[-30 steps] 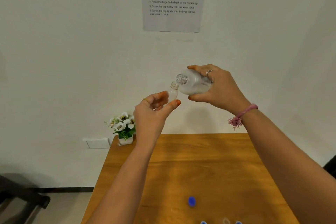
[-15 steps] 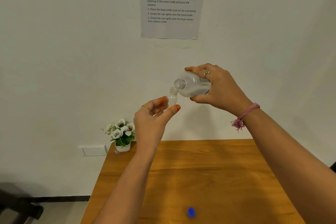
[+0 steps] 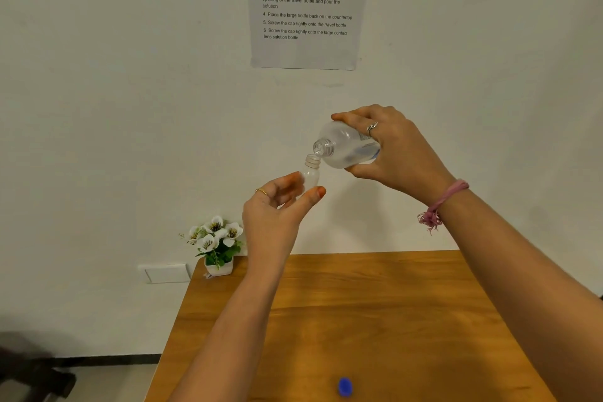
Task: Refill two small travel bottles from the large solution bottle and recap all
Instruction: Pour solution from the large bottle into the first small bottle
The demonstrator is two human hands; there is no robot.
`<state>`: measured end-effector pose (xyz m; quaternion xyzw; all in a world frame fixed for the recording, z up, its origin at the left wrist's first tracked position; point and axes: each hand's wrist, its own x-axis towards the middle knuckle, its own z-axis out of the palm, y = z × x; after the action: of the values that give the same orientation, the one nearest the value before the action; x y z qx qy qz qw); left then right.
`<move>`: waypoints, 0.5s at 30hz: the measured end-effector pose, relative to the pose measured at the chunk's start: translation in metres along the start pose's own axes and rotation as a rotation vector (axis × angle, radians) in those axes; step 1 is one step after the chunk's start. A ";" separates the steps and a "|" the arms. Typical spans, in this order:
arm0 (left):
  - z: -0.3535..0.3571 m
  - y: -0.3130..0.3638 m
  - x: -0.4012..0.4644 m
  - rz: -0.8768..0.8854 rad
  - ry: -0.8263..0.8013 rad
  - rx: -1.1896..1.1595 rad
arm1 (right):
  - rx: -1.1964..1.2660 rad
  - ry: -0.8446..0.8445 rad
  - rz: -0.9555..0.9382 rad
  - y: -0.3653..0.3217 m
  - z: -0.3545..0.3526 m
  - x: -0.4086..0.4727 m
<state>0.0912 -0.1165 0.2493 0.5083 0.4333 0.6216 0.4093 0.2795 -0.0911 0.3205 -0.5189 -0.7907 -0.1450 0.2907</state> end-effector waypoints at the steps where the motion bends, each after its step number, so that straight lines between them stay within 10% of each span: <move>1: 0.000 -0.001 0.001 -0.001 -0.001 -0.001 | -0.002 0.003 -0.003 0.001 0.001 0.001; 15: -0.003 -0.005 0.005 -0.017 0.001 -0.029 | -0.005 0.008 -0.043 -0.001 0.008 0.006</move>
<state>0.0877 -0.1109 0.2456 0.4982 0.4287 0.6248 0.4214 0.2744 -0.0825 0.3180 -0.5017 -0.8002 -0.1556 0.2894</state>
